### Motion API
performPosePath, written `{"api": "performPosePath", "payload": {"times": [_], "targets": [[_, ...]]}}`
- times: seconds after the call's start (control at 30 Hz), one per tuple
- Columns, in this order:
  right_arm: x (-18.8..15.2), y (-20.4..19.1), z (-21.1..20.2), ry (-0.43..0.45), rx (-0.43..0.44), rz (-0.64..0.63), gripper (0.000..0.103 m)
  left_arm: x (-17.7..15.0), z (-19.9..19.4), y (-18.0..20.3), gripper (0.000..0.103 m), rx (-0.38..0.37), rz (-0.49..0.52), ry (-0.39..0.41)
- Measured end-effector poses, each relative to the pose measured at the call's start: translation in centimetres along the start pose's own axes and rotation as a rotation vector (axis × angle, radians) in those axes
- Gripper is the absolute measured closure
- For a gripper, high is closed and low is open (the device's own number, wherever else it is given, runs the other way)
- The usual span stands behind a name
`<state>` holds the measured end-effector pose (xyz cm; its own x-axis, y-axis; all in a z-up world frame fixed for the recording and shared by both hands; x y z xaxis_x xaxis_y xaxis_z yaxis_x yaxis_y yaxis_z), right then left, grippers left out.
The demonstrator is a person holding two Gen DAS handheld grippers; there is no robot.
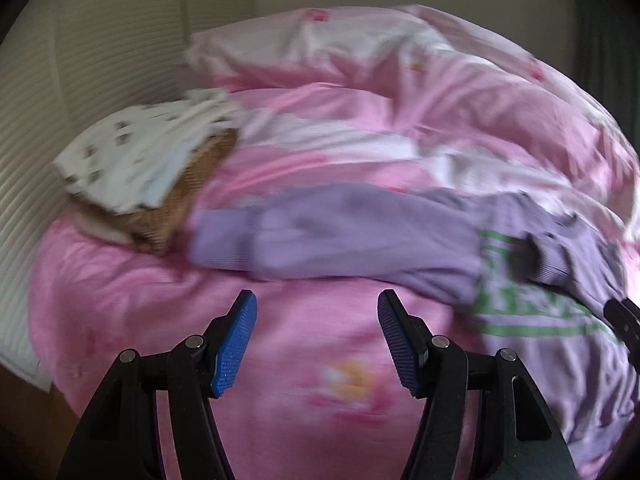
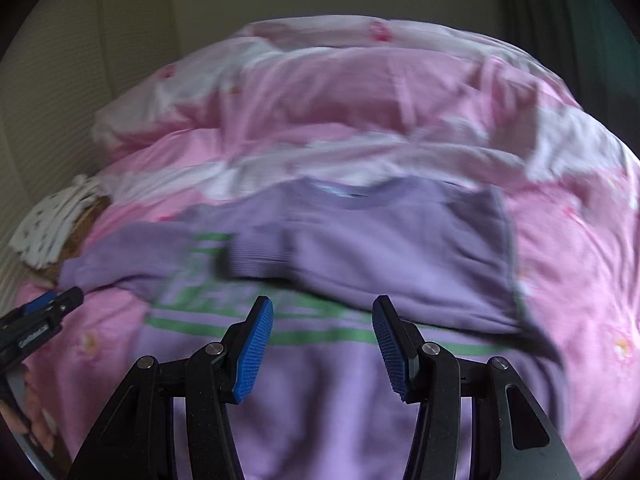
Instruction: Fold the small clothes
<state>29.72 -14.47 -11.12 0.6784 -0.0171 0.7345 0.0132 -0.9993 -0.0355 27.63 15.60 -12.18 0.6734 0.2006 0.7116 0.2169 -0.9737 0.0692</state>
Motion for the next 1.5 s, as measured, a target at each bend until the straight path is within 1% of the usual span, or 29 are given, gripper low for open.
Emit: {"api": "performPosePath", "payload": {"times": [0.17, 0.3, 0.37, 0.43, 0.53, 0.6, 0.67, 0.73, 0.8, 0.9, 0.93, 1.0, 1.03, 1.17, 1.27, 1.4, 1.47, 1.5], "targets": [[-0.1, -7.0, 0.7, 0.011, 0.057, -0.069, 0.052, 0.2, 1.3, -6.9, 0.041, 0.043, -0.108, 0.003], [-0.3, -11.2, 1.2, 0.007, 0.097, -0.093, 0.052, 0.1, 2.7, -10.1, 0.042, 0.047, -0.155, 0.004], [-0.3, -13.0, 1.4, 0.006, 0.112, -0.109, 0.052, 0.1, 3.6, -11.0, 0.044, 0.027, -0.169, 0.005], [-0.5, -14.5, 1.6, 0.006, 0.123, -0.129, 0.052, 0.2, 4.3, -11.6, 0.045, -0.011, -0.182, 0.009], [-0.7, -15.6, 1.9, 0.004, 0.126, -0.148, 0.052, 0.3, 4.9, -11.8, 0.046, -0.057, -0.196, 0.024], [-0.9, -15.9, 2.2, -0.004, 0.124, -0.151, 0.052, 0.4, 5.1, -11.7, 0.047, -0.085, -0.205, 0.034], [-1.1, -15.8, 2.5, -0.016, 0.122, -0.145, 0.052, 0.5, 5.5, -11.7, 0.054, -0.11, -0.215, 0.038], [-1.2, -15.7, 3.0, -0.028, 0.115, -0.138, 0.052, 0.6, 5.9, -11.6, 0.057, -0.124, -0.222, 0.039], [-1.3, -15.5, 3.3, -0.04, 0.114, -0.128, 0.052, 0.8, 6.4, -11.6, 0.063, -0.136, -0.226, 0.035], [-1.4, -15.4, 3.6, -0.048, 0.111, -0.125, 0.052, 1.1, 6.7, -11.4, 0.075, -0.159, -0.224, 0.032], [-1.5, -15.4, 3.6, -0.048, 0.11, -0.128, 0.052, 1.2, 6.8, -11.2, 0.083, -0.167, -0.218, 0.031], [-1.7, -15.4, 3.7, -0.051, 0.108, -0.134, 0.052, 1.4, 6.5, -10.9, 0.088, -0.144, -0.207, 0.039], [-1.7, -15.4, 3.8, -0.053, 0.108, -0.133, 0.052, 1.5, 6.2, -10.9, 0.092, -0.147, -0.211, 0.048], [-1.7, -14.7, 3.5, -0.051, 0.109, -0.117, 0.052, 2.2, 4.9, -10.8, 0.094, -0.151, -0.22, 0.079], [-1.5, -13.9, 3.1, -0.046, 0.108, -0.104, 0.052, 3.4, 3.5, -9.6, 0.095, -0.158, -0.199, 0.105], [-1.1, -11.9, 2.4, -0.036, 0.103, -0.066, 0.052, 5.2, 1.6, -6.5, 0.097, -0.177, -0.144, 0.146], [-0.8, -10.5, 2.0, -0.032, 0.099, -0.047, 0.052, 6.1, 0.8, -4.2, 0.101, -0.197, -0.111, 0.163], [-0.7, -9.7, 1.8, -0.027, 0.095, -0.036, 0.052, 6.3, 0.6, -3.4, 0.101, -0.206, -0.1, 0.166]]}}
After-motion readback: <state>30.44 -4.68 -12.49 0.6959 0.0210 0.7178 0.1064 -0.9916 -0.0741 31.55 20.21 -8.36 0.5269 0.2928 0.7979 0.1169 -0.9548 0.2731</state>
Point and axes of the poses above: each gripper's, at about its wrist camera, not at the fingertips, and z roughly the way its jaws point, y to its right, x to its top, the point moved 2 cm from there along z, roughly the way its jaws point, and after that the axes turned 6 degrees about -x, right-handed, at the moved point
